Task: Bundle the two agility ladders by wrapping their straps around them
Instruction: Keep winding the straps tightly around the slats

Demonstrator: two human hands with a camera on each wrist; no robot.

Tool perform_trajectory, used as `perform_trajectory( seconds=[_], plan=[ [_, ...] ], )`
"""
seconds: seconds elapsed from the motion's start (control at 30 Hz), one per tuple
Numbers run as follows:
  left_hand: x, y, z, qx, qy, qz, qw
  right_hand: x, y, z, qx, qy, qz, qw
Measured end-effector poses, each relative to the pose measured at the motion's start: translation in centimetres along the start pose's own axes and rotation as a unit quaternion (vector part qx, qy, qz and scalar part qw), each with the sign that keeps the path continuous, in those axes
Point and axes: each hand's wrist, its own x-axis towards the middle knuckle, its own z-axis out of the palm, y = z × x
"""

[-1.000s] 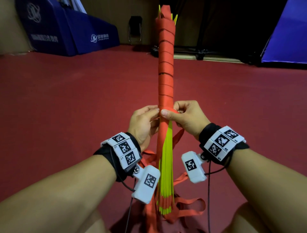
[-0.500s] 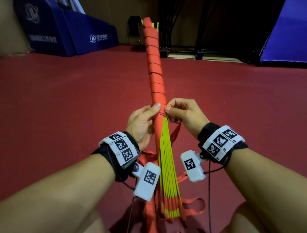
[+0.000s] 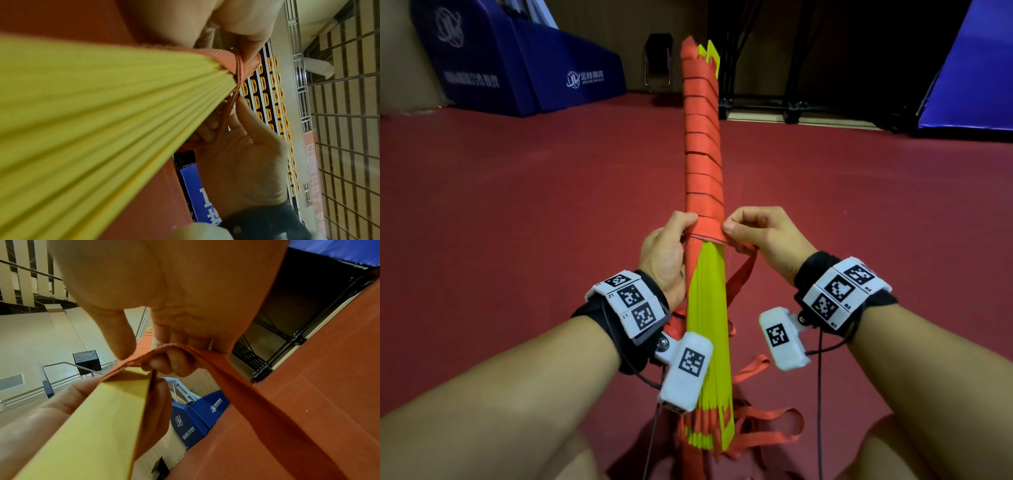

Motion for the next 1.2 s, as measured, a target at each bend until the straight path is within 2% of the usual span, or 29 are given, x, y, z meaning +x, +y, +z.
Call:
perform_trajectory(
  seconds=[0.17,0.3,0.43,0.57,0.7,0.87,0.97,1.07,1.2],
  plan=[
    [0.5,0.0,-0.1,-0.011,0.016,0.003,1.0,0.4,0.2,-0.5,-0.098,-0.023,0.037,0.994],
    [0.9,-0.3,-0.3,-0.015,0.016,0.001,1.0,0.3,0.4,-0.2,-0.125,-0.023,0.007,0.992],
    [1.0,-0.1,-0.5,-0.029,0.022,-0.012,0.999,0.2,0.8,0.0,-0.095,-0.022,-0.011,0.995],
    [1.7,-0.4,-1.2,-0.019,-0.001,-0.038,0.999,-0.4,0.2,0.7,-0.027,-0.034,-0.001,0.999],
    [3.0,-1.1,-1.8,0.003,-0.037,-0.037,0.999,-0.6,-0.5,1.1,0.022,-0.005,-0.012,1.0],
    [1.4,-0.2,-0.8,0.122,-0.055,0.033,0.99,-0.3,0.1,1.3,-0.039,0.044,-0.032,0.998],
    [1.7,-0.6,-1.2,0.26,-0.093,0.083,0.958,-0.2,1.0,1.3,-0.092,0.051,-0.024,0.994],
    [2.0,-0.5,-1.9,0.368,-0.075,0.105,0.921,-0.2,1.2,1.4,-0.149,0.07,-0.025,0.986],
    [1.7,-0.3,-2.3,0.388,-0.063,0.1,0.914,-0.5,0.6,2.1,-0.21,0.074,-0.025,0.975]
  ],
)
